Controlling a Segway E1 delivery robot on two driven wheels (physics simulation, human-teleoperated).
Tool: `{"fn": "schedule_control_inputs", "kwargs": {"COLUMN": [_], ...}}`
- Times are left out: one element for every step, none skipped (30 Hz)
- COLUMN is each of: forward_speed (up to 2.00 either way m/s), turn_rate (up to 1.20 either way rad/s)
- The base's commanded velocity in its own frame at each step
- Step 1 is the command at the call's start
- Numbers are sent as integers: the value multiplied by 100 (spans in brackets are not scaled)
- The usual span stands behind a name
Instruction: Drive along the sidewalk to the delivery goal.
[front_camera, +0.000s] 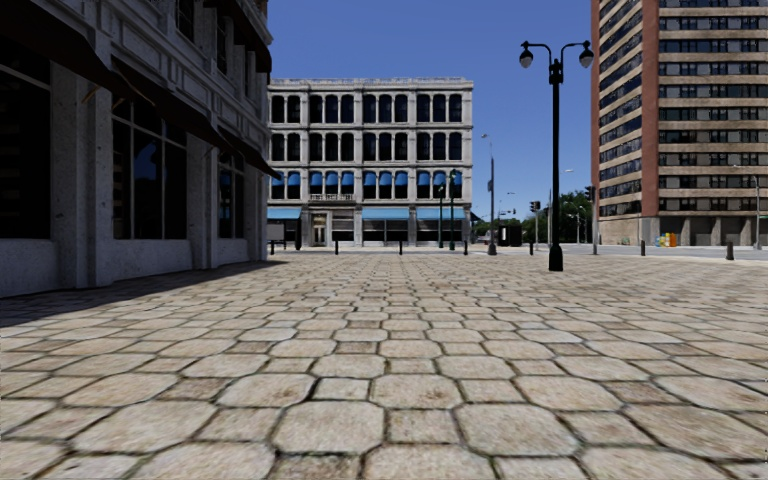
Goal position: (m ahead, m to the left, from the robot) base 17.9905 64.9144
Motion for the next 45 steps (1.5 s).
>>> {"fn": "schedule_control_inputs", "kwargs": {"forward_speed": [200,200,200,200,200,200,200,200,200,200,200,200,200,200,200,200,200,200,200,200,200,200,200,200,200,200,200,200,200,200,200,200,200,200,200,200,200,200,200,200,200,200,200,200,200], "turn_rate": [0,0,0,0,0,0,0,0,0,0,0,0,0,0,0,0,0,0,0,0,0,0,0,0,0,0,0,0,0,0,0,0,0,0,0,0,0,0,0,0,0,0,0,0,0]}}
